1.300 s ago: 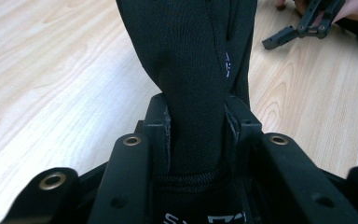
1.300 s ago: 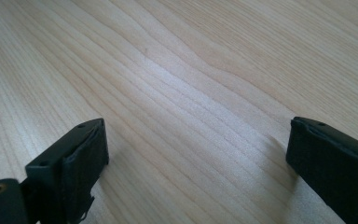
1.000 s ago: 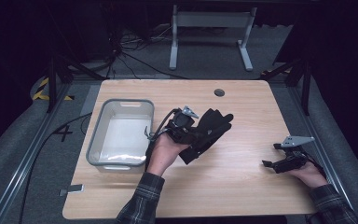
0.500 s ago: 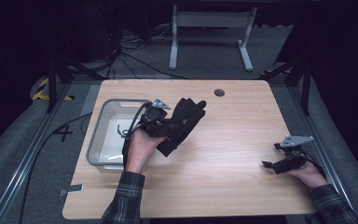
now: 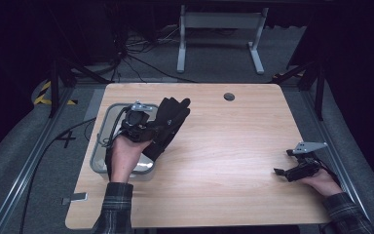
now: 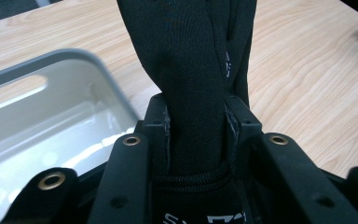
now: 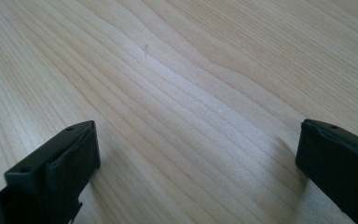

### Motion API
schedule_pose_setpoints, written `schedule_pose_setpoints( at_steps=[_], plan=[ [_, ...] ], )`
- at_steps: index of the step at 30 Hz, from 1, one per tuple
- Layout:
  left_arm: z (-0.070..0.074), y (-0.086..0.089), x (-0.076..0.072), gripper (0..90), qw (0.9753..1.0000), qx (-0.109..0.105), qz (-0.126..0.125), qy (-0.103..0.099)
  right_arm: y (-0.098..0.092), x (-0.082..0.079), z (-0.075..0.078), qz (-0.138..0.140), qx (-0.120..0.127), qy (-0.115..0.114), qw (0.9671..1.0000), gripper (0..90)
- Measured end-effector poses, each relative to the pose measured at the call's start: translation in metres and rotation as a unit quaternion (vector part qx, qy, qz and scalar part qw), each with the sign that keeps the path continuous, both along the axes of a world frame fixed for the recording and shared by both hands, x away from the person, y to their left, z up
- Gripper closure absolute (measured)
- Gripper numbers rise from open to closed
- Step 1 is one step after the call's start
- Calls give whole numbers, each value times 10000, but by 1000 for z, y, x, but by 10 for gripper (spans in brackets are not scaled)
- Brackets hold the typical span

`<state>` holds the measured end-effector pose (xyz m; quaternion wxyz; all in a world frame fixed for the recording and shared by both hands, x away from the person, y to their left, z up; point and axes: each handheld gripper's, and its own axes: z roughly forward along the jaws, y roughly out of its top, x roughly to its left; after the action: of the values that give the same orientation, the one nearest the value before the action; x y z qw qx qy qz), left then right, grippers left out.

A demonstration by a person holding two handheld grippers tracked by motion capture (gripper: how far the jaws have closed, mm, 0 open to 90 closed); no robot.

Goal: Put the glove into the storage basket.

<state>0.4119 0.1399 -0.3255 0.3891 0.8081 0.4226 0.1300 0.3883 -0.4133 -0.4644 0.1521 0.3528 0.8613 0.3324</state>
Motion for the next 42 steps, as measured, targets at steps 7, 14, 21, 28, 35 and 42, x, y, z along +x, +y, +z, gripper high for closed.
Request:
schedule_pose_setpoints(
  at_steps=[7,14,21,28,35,42],
  plan=[
    [-2,24,-4,674,9995,-65,298,-13,0,0,0,2,0,0,10000,3],
    [-17,52,-3,674,9976,-126,682,64,0,0,0,2,-1,0,10000,3],
    [-35,67,1,674,9957,-140,881,232,0,0,0,2,0,-1,10000,3],
    [-51,69,10,673,9946,-43,944,424,0,0,0,3,0,-1,10000,3],
    [-65,68,22,670,9927,78,1030,623,0,0,0,1,1,1,10000,3],
    [-71,66,28,651,9910,188,1071,778,0,0,0,1,2,1,10000,3]
  ],
)
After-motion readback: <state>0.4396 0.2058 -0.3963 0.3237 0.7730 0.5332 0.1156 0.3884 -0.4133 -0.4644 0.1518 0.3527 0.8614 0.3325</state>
